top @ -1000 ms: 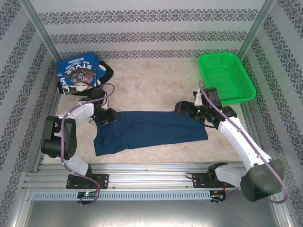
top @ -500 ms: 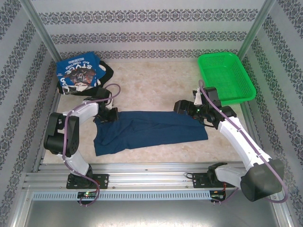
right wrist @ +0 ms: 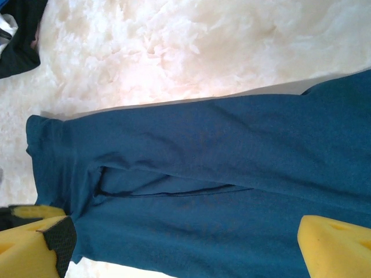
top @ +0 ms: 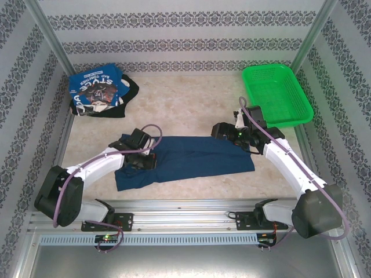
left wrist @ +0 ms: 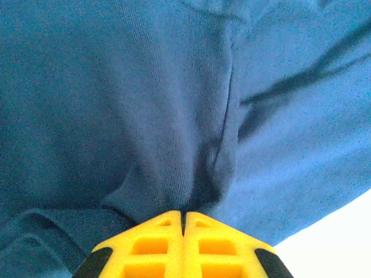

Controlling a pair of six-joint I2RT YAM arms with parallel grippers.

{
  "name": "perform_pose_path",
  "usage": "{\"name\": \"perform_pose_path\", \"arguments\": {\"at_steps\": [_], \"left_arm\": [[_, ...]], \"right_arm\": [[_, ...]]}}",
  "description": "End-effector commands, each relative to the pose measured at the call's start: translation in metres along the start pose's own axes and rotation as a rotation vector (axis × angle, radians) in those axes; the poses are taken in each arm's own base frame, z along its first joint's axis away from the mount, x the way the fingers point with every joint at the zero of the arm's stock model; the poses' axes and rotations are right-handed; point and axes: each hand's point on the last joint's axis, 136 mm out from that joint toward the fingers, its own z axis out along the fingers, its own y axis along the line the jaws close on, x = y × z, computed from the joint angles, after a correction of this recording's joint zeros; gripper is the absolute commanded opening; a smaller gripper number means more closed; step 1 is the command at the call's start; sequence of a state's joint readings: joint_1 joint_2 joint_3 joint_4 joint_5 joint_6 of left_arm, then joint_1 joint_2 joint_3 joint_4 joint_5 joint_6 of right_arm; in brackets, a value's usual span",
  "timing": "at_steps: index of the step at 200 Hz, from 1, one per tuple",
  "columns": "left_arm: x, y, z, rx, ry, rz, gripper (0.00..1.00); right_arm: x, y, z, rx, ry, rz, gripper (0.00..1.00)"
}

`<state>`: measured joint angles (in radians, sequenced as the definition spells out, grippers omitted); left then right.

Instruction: Fold and stack the t-shirts

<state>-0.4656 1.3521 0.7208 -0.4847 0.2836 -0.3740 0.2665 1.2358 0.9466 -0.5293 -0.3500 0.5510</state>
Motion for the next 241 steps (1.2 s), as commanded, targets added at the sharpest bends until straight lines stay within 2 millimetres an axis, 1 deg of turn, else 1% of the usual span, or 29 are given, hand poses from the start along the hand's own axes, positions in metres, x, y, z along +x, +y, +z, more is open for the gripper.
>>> {"name": "perform_pose_path", "arguments": {"at_steps": [1, 16, 24, 31, 45, 60, 68, 77, 81, 91, 100, 107, 113, 121, 128, 137, 144, 157, 166, 181, 188, 204, 220, 228, 241], "left_arm": [[0.009, -0.012, -0.004, 0.041, -0.031, -0.006, 0.08], [0.020, -0.026, -0.004, 0.118, -0.020, 0.002, 0.19], [0.025, -0.036, -0.006, 0.171, -0.006, 0.010, 0.21], [0.028, -0.046, -0.010, 0.216, -0.004, 0.026, 0.24], [0.032, -0.060, -0.019, 0.278, -0.004, 0.050, 0.38], [0.041, -0.062, -0.020, 0.295, 0.033, 0.035, 0.52], [0.045, -0.062, -0.021, 0.301, 0.048, 0.025, 0.54], [0.044, -0.065, -0.026, 0.318, 0.037, 0.012, 0.55], [0.042, -0.067, -0.029, 0.325, 0.023, 0.005, 0.56], [0.029, -0.076, -0.044, 0.367, -0.051, -0.007, 0.58], [0.012, -0.083, -0.061, 0.398, -0.141, -0.019, 0.60], [-0.001, -0.082, -0.075, 0.384, -0.213, -0.045, 0.61], [-0.013, -0.078, -0.086, 0.362, -0.269, -0.076, 0.63], [-0.026, -0.067, -0.097, 0.312, -0.336, -0.128, 0.65], [-0.035, -0.054, -0.104, 0.257, -0.375, -0.171, 0.65], [-0.043, -0.036, -0.107, 0.181, -0.390, -0.221, 0.66], [-0.047, -0.023, -0.106, 0.136, -0.383, -0.253, 0.66], [-0.050, 0.000, -0.095, 0.054, -0.344, -0.273, 0.62], [-0.049, 0.015, -0.084, -0.001, -0.304, -0.282, 0.58], [-0.050, 0.034, -0.064, -0.050, -0.241, -0.297, 0.51], [-0.050, 0.040, -0.056, -0.070, -0.214, -0.296, 0.49], [-0.053, 0.045, -0.037, -0.079, -0.187, -0.271, 0.46], [-0.055, 0.039, -0.021, -0.026, -0.169, -0.259, 0.39], [-0.053, 0.034, -0.019, -0.004, -0.159, -0.254, 0.37], [-0.043, 0.030, -0.019, -0.004, -0.157, -0.244, 0.37]], "right_arm": [[-0.005, 0.002, 0.001, -0.001, -0.007, 0.007, 0.98], [-0.004, -0.002, 0.006, 0.016, 0.003, 0.018, 0.98], [-0.004, -0.005, 0.009, 0.027, 0.008, 0.023, 0.98], [-0.005, -0.007, 0.011, 0.037, 0.013, 0.030, 0.98], [-0.006, -0.009, 0.017, 0.046, 0.023, 0.036, 0.98], [-0.009, -0.011, 0.023, 0.055, 0.034, 0.045, 0.98], [-0.010, -0.011, 0.026, 0.058, 0.043, 0.050, 0.98], [-0.012, -0.012, 0.030, 0.065, 0.050, 0.059, 0.98], [-0.013, -0.013, 0.032, 0.069, 0.053, 0.064, 0.98], [-0.014, -0.011, 0.036, 0.064, 0.063, 0.070, 0.98], [-0.016, -0.008, 0.039, 0.061, 0.068, 0.068, 0.98], [-0.018, -0.008, 0.040, 0.066, 0.067, 0.069, 0.98], [-0.019, -0.007, 0.042, 0.066, 0.066, 0.068, 0.98], [-0.020, -0.005, 0.042, 0.062, 0.063, 0.068, 0.98], [-0.020, -0.003, 0.043, 0.058, 0.061, 0.065, 0.98], [-0.021, -0.002, 0.042, 0.053, 0.055, 0.060, 0.98], [-0.020, -0.002, 0.042, 0.051, 0.058, 0.061, 0.98], [-0.018, -0.002, 0.043, 0.050, 0.066, 0.060, 0.98], [-0.016, -0.002, 0.044, 0.047, 0.076, 0.059, 0.98], [-0.014, -0.001, 0.044, 0.040, 0.084, 0.057, 0.98], [-0.014, 0.000, 0.043, 0.036, 0.083, 0.055, 0.98], [-0.013, 0.001, 0.041, 0.028, 0.083, 0.050, 0.98], [-0.012, 0.001, 0.041, 0.025, 0.088, 0.046, 0.98], [-0.011, 0.002, 0.040, 0.025, 0.091, 0.041, 0.98], [-0.011, 0.003, 0.037, 0.026, 0.093, 0.027, 0.98]]}}
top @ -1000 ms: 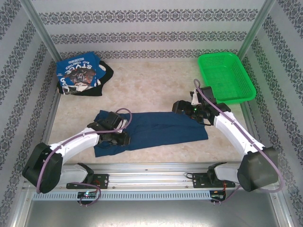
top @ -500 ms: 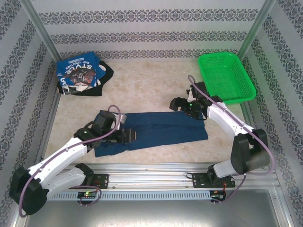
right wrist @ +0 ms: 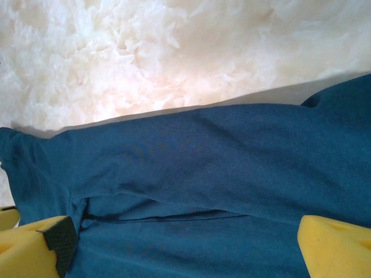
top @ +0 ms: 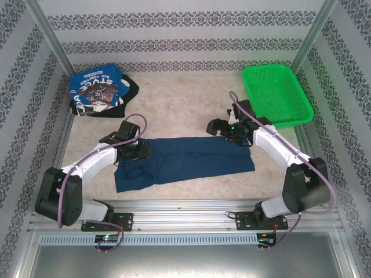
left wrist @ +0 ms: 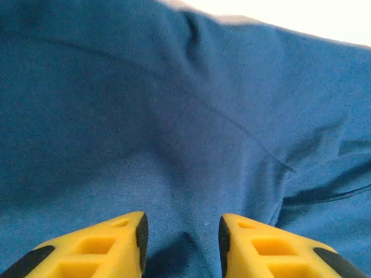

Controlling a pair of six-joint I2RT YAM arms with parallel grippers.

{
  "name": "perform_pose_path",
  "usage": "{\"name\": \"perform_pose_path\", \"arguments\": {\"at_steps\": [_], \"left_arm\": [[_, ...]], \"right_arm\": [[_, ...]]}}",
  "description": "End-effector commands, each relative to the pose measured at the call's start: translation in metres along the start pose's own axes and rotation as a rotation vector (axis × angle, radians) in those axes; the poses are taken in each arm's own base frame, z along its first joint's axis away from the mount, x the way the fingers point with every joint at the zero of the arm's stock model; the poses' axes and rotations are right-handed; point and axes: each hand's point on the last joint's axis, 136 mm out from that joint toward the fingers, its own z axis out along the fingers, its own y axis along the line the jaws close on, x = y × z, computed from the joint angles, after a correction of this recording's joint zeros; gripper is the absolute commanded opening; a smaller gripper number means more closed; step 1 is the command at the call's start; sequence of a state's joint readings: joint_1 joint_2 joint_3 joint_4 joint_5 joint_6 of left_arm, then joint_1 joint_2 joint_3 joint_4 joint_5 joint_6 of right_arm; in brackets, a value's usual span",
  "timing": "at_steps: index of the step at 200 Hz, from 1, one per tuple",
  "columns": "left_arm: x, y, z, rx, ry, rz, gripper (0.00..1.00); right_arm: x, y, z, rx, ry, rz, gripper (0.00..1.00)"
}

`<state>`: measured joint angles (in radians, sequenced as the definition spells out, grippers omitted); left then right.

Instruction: Fold and stack the t-shirts

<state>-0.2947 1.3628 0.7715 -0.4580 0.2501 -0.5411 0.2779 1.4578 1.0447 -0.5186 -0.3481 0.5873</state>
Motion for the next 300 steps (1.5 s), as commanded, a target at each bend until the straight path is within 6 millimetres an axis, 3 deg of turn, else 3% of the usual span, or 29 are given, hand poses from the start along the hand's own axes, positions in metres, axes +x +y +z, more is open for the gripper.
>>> {"name": "perform_pose_path", "arguments": {"at_steps": [1, 35, 95, 134, 147, 177, 191, 207, 230, 263, 300], "left_arm": [[0.006, -0.010, -0.002, 0.052, -0.021, 0.059, 0.36], [0.044, -0.001, -0.001, 0.069, 0.032, 0.019, 0.32], [0.097, -0.008, -0.013, 0.128, 0.085, -0.018, 0.32], [0.129, 0.026, -0.016, -0.026, 0.187, -0.060, 0.31], [0.119, 0.032, -0.026, -0.094, 0.157, -0.056, 0.32], [0.073, 0.027, -0.060, -0.161, -0.029, -0.101, 0.34], [0.055, 0.039, -0.078, -0.262, -0.119, -0.154, 0.36], [0.037, 0.040, -0.087, -0.271, -0.215, -0.201, 0.38], [0.029, 0.037, -0.056, -0.241, -0.167, -0.279, 0.38], [0.029, 0.058, 0.001, -0.336, -0.079, -0.339, 0.35], [-0.003, 0.074, 0.040, -0.407, -0.047, -0.335, 0.34]], "right_arm": [[-0.001, 0.011, -0.008, -0.027, -0.004, -0.039, 0.98], [-0.001, 0.007, -0.009, -0.034, -0.006, -0.032, 0.98], [-0.006, 0.007, -0.007, -0.043, -0.007, -0.028, 0.98], [-0.004, 0.002, -0.003, -0.035, 0.010, -0.015, 0.98], [-0.004, 0.000, -0.001, -0.031, 0.016, -0.010, 0.98], [-0.001, 0.000, 0.005, -0.008, 0.045, -0.005, 0.98], [0.007, -0.004, 0.012, 0.040, 0.084, -0.015, 0.98], [0.019, -0.017, 0.022, 0.147, 0.148, -0.029, 0.98], [0.030, -0.042, 0.040, 0.277, 0.210, -0.019, 0.98], [0.038, -0.063, 0.065, 0.355, 0.255, 0.034, 0.97], [0.050, -0.103, 0.076, 0.544, 0.276, 0.093, 0.93]]}}
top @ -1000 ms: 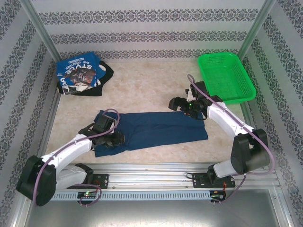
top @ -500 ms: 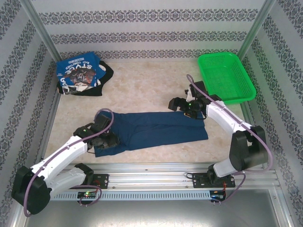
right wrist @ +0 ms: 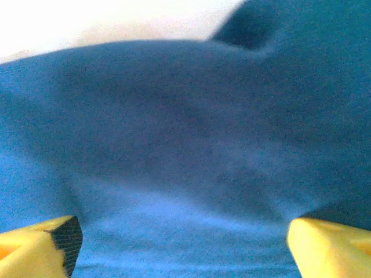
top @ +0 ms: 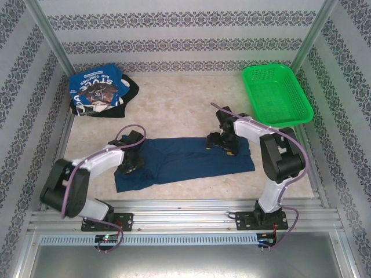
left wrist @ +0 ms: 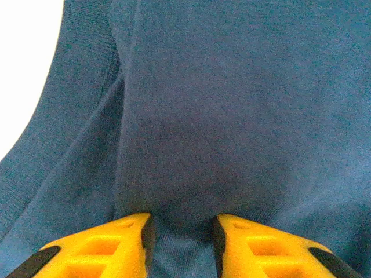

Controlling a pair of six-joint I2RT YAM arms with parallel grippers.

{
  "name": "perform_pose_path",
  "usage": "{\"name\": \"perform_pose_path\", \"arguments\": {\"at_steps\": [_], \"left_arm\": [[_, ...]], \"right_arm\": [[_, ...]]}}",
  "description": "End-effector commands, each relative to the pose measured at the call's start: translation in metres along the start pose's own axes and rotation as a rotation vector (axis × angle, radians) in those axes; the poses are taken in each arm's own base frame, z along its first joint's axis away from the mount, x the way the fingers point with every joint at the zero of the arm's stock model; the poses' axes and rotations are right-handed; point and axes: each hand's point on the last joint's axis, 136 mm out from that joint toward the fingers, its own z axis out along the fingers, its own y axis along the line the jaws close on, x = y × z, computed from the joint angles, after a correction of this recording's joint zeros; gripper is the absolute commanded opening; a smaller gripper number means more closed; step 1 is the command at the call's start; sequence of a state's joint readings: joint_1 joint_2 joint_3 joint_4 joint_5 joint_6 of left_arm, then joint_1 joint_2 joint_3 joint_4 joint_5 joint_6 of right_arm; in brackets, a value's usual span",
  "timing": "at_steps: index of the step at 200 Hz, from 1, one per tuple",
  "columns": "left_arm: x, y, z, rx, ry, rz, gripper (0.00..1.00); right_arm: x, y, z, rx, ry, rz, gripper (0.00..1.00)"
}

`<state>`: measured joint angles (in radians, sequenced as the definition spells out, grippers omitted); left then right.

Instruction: Fold and stack the t-shirts

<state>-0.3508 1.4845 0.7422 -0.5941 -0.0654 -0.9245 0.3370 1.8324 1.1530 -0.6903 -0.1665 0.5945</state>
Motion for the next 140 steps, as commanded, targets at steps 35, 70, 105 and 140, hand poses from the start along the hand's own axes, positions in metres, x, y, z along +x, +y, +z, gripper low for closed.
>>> {"name": "perform_pose_path", "arguments": {"at_steps": [35, 70, 105, 140], "left_arm": [[-0.091, -0.066, 0.041, 0.017, -0.070, 0.072, 0.33], [-0.155, -0.151, 0.062, 0.097, -0.087, 0.173, 0.33], [-0.202, -0.236, 0.095, 0.229, -0.078, 0.234, 0.34], [-0.231, -0.307, 0.109, 0.459, -0.085, 0.206, 0.34]], "right_arm": [[0.022, -0.036, 0.017, 0.202, 0.015, 0.086, 0.93], [0.051, -0.034, 0.018, 0.124, 0.029, 0.225, 0.93], [0.078, -0.007, 0.025, -0.004, 0.072, 0.355, 0.94], [0.093, 0.041, 0.027, -0.111, 0.109, 0.423, 0.95]]}}
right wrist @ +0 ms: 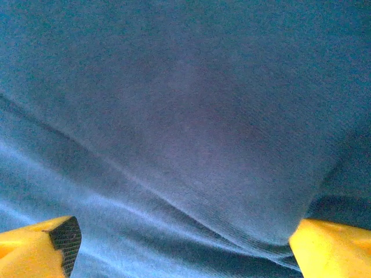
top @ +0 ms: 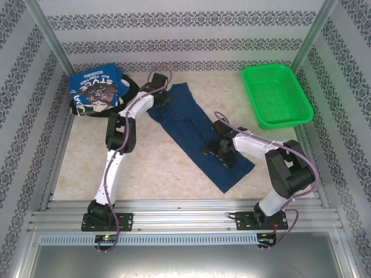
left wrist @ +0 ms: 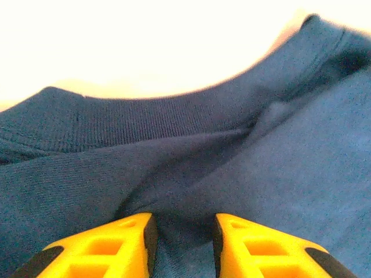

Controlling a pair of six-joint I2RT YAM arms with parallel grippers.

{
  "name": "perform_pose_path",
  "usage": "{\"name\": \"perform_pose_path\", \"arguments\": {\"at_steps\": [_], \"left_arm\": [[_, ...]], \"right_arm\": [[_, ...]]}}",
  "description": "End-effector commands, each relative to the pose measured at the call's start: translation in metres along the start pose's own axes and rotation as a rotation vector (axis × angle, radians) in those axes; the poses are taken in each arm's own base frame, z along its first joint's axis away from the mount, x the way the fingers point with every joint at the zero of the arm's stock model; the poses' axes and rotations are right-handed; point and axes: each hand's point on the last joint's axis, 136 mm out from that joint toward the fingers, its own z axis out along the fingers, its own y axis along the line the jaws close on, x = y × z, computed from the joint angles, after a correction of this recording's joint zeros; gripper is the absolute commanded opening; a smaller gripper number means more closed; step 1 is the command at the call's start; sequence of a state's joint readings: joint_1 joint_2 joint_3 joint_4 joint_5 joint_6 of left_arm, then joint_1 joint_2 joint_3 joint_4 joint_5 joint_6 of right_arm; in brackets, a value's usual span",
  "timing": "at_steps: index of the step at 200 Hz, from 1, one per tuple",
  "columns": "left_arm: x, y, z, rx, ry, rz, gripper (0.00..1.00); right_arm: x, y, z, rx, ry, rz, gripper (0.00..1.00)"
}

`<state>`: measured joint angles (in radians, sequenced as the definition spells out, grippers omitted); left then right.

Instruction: Fold and stack the t-shirts

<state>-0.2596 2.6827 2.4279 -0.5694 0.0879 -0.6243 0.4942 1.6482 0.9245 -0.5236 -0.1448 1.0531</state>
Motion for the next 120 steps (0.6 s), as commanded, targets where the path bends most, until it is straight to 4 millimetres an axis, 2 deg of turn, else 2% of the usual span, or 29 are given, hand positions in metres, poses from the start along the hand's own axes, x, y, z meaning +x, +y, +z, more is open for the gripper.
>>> {"name": "perform_pose_path", "arguments": {"at_steps": [1, 26, 49, 64, 72, 83, 93, 105, 120], "left_arm": [[0.050, 0.013, 0.050, 0.050, 0.192, -0.023, 0.34], [0.032, -0.009, 0.066, 0.197, 0.129, -0.105, 0.33], [0.020, -0.016, 0.070, 0.267, 0.097, -0.138, 0.33], [0.013, -0.022, 0.064, 0.319, 0.095, -0.150, 0.34], [0.005, -0.030, 0.056, 0.364, 0.096, -0.161, 0.40], [-0.014, -0.047, 0.034, 0.431, 0.073, -0.151, 0.53], [-0.037, -0.063, 0.001, 0.486, 0.037, -0.131, 0.61], [-0.066, -0.079, -0.045, 0.535, -0.010, -0.099, 0.67], [-0.092, -0.086, -0.108, 0.544, -0.050, -0.054, 0.70]], "right_arm": [[0.047, 0.006, 0.024, -0.009, 0.167, 0.148, 0.96], [0.068, 0.030, 0.028, -0.072, 0.206, 0.241, 0.96], [0.084, 0.052, 0.025, -0.132, 0.216, 0.293, 0.97], [0.093, 0.068, 0.020, -0.176, 0.232, 0.310, 0.98], [0.096, 0.079, 0.015, -0.218, 0.241, 0.303, 0.98], [0.101, 0.094, 0.002, -0.268, 0.272, 0.271, 0.98], [0.103, 0.097, -0.013, -0.274, 0.275, 0.221, 0.98], [0.102, 0.092, -0.036, -0.267, 0.235, 0.139, 0.98], [0.096, 0.070, -0.062, -0.219, 0.176, 0.039, 0.98]]}}
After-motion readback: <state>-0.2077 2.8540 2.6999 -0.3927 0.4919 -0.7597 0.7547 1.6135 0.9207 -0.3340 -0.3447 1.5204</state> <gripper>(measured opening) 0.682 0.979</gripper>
